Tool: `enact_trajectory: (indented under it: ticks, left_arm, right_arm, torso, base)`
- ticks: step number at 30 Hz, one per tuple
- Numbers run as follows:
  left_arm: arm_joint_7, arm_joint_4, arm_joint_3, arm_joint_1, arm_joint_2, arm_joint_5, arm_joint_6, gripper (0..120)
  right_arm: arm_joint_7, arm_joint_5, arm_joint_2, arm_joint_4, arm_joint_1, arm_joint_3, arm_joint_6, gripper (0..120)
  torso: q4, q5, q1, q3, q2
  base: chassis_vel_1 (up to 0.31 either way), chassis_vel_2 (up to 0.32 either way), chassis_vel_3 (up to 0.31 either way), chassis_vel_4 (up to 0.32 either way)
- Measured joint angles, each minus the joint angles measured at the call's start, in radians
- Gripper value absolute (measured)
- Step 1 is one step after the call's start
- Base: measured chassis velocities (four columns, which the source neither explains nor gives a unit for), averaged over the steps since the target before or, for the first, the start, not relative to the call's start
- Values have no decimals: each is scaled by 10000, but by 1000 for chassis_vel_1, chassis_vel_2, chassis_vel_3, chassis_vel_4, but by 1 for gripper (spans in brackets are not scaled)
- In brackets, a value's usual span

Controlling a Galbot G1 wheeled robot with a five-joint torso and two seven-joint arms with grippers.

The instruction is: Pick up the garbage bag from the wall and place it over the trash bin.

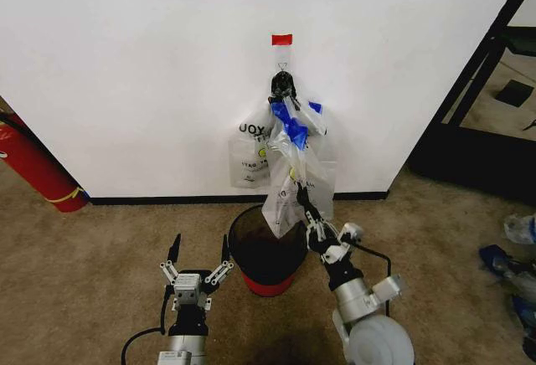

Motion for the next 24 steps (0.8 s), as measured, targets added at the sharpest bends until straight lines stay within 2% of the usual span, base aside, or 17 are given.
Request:
enact_trajectory:
  ticks: [5, 10, 24]
  left_arm:
    - [1, 59, 40, -41, -25, -1, -5, 100]
    - [3, 110, 68, -79, -30, -5, -6, 100]
    - [5, 158, 39, -165, 154, -183, -7, 100]
  right_arm:
    - [-113, -332, 9, 238, -644, -45, 317, 0]
    - [-430, -1312, -105, 136, -1307, 80, 1005, 0]
    - [-812, -2930, 21, -425, -2144, 236, 2241, 0]
  torso:
    - [0, 0, 0, 0, 0]
    - [0, 0, 0, 0, 0]
    - [0, -1, 1, 0, 0]
  base:
    - [0, 0, 0, 0]
    - [0, 0, 0, 0]
    - [0, 0, 0, 0]
